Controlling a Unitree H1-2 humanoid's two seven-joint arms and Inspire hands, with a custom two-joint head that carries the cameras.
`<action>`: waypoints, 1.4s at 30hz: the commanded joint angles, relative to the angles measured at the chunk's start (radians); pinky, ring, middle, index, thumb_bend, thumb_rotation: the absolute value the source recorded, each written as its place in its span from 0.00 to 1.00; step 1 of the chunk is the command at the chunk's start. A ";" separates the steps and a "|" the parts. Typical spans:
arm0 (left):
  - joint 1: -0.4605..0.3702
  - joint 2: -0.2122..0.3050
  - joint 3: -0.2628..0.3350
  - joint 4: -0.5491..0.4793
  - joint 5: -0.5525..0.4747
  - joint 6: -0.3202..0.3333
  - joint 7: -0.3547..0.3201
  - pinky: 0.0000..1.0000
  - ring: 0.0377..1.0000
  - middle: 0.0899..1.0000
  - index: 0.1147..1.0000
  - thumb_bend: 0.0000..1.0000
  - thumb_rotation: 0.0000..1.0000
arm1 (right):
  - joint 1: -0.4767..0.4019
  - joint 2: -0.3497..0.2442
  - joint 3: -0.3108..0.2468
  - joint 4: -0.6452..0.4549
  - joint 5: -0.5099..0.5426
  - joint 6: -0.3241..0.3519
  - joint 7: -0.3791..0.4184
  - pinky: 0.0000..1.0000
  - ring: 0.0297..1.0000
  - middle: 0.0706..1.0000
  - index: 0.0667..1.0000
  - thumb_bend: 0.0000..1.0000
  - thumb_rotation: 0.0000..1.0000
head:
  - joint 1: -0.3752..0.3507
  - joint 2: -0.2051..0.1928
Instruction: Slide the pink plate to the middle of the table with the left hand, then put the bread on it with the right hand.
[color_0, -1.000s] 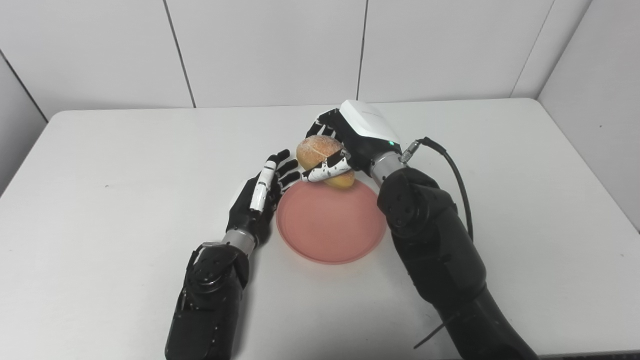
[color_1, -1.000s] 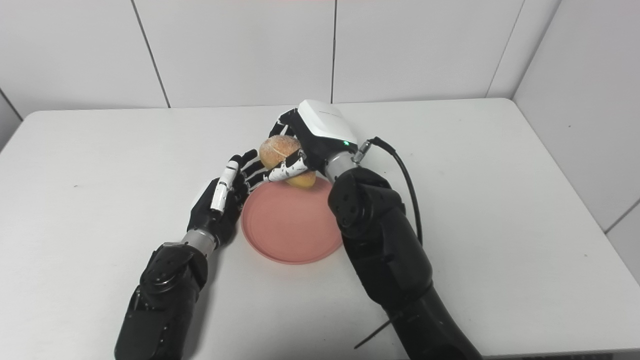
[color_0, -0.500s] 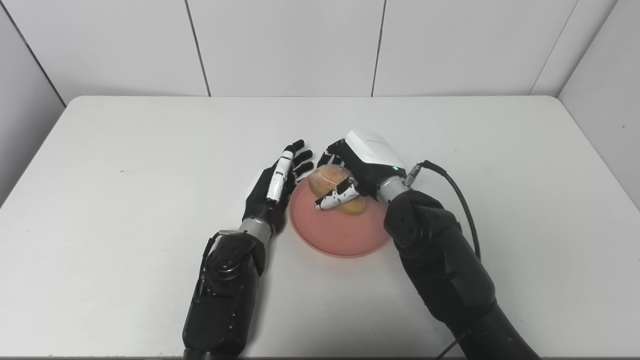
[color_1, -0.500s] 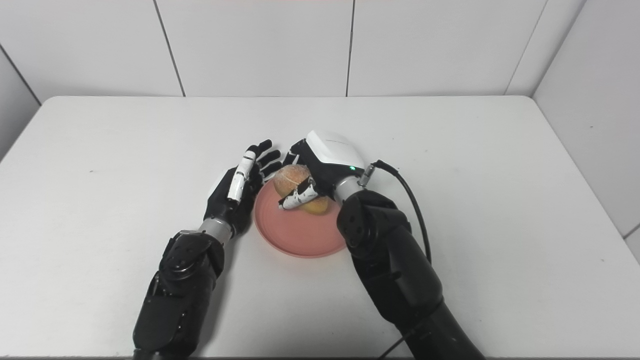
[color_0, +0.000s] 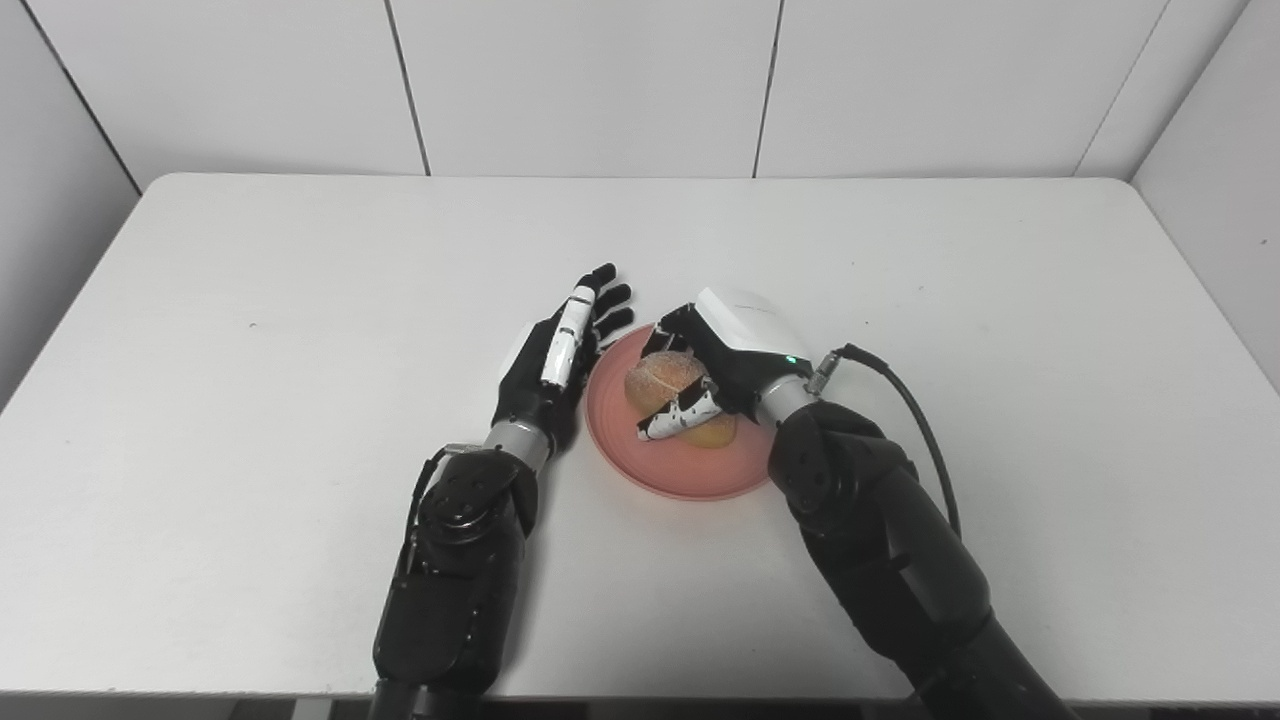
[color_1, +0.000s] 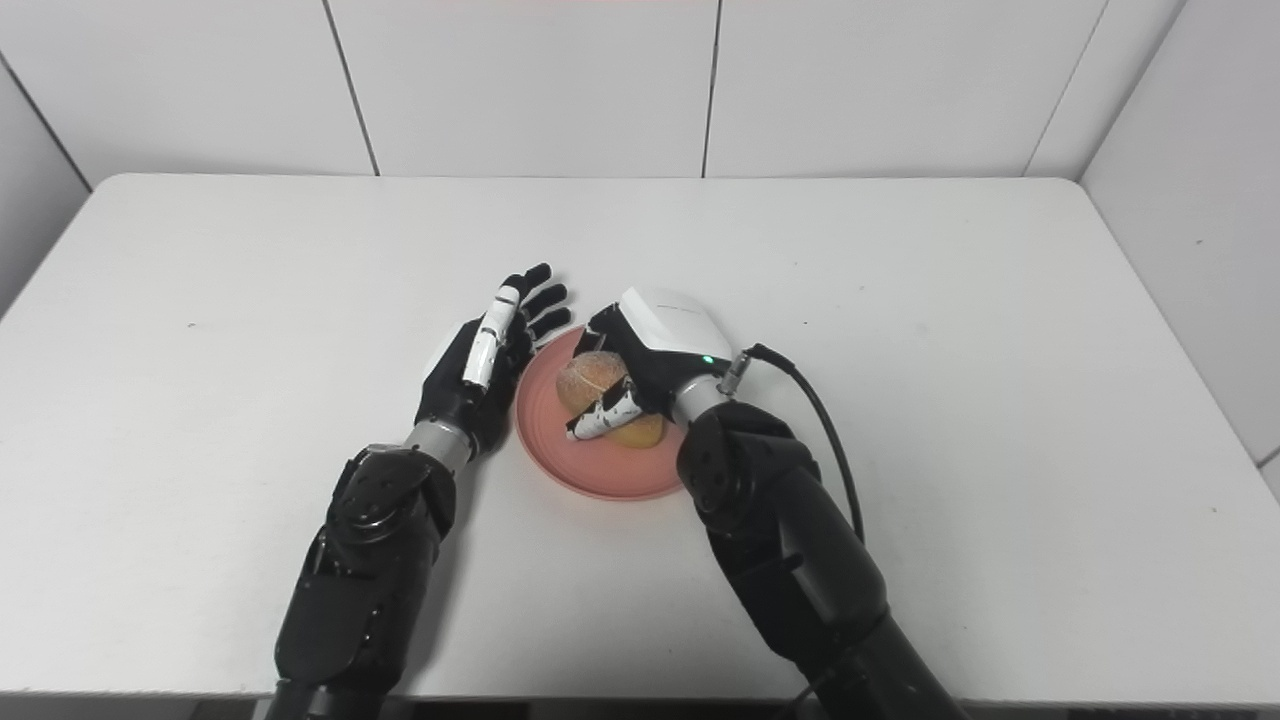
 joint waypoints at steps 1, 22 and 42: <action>-0.014 -0.003 -0.004 0.002 0.016 0.023 0.005 0.87 0.89 0.89 0.88 0.32 1.00 | -0.035 -0.006 0.001 -0.008 -0.009 0.003 0.009 0.34 0.40 0.47 0.45 0.50 0.14 | 0.000 0.002; -0.014 -0.001 0.002 -0.006 0.012 0.038 0.000 0.88 0.89 0.90 0.89 0.33 1.00 | -0.051 0.004 -0.054 -0.186 -0.166 0.006 0.324 0.45 0.55 0.60 0.62 0.69 0.31 | -0.004 0.003; -0.013 0.004 0.010 -0.007 0.004 0.049 -0.009 0.90 0.91 0.90 0.90 0.34 1.00 | -0.066 0.065 -0.174 -0.274 -0.251 -0.001 0.416 0.39 0.53 0.68 0.89 1.00 0.53 | -0.018 0.000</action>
